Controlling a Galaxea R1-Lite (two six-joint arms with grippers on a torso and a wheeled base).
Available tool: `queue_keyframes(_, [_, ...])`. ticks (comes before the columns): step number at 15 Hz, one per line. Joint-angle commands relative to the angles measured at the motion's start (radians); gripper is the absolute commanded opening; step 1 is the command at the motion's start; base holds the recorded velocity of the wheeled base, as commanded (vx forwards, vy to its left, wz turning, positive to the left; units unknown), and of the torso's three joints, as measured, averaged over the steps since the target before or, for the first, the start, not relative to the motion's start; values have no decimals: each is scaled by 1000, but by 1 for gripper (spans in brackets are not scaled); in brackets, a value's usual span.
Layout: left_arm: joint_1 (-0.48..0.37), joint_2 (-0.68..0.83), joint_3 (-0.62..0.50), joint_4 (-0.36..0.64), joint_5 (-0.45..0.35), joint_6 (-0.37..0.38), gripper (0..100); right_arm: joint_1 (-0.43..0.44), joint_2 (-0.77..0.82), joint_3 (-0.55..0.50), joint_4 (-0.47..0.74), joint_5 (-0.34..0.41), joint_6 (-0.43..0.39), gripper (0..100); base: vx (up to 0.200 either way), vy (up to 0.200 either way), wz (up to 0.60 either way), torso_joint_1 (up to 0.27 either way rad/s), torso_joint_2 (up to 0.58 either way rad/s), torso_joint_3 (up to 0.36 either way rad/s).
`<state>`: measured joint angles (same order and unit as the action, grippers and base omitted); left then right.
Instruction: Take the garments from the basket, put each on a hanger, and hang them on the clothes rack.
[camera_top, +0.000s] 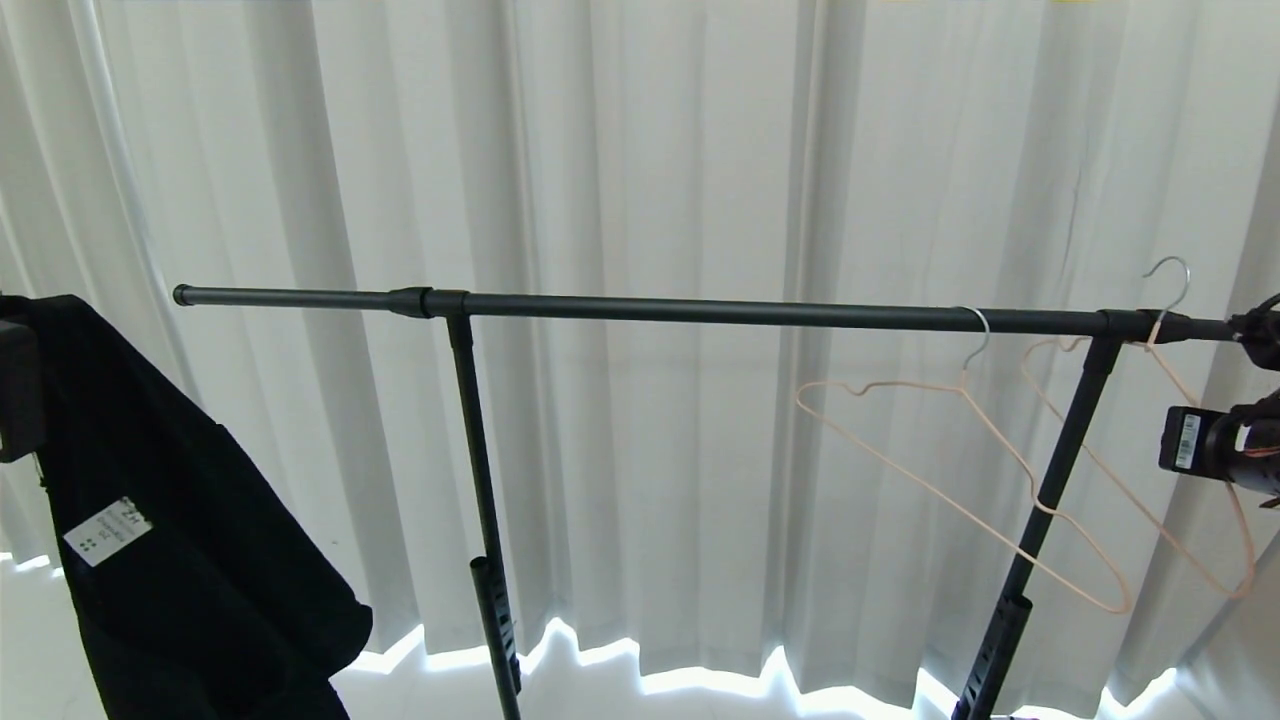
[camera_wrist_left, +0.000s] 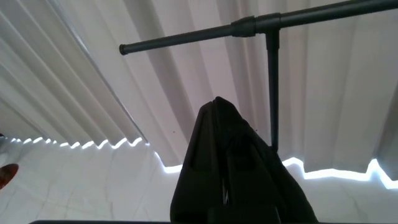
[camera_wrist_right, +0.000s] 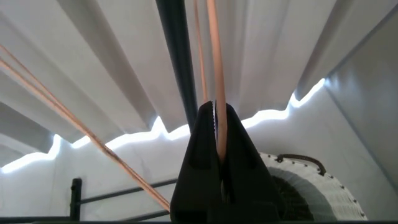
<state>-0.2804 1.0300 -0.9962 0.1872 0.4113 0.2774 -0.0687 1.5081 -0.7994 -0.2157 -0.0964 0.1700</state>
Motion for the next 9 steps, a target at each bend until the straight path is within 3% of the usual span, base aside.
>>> queue_keyframes(1, [1,1,4,-3,0,0,0,0,-75,55,-1,3,-14,0,0,0,0,0,0,0])
queue_keyframes(3, [1,-1,10,-3,1,6,0,1,-120,98,-1,3,-23,0,0,0,0,0,0,0])
queue_keyframes(9, [1,-10,13,-6,1,9,0,1,-235,180,4,30,-81,0,-200,0,0,1,2,2])
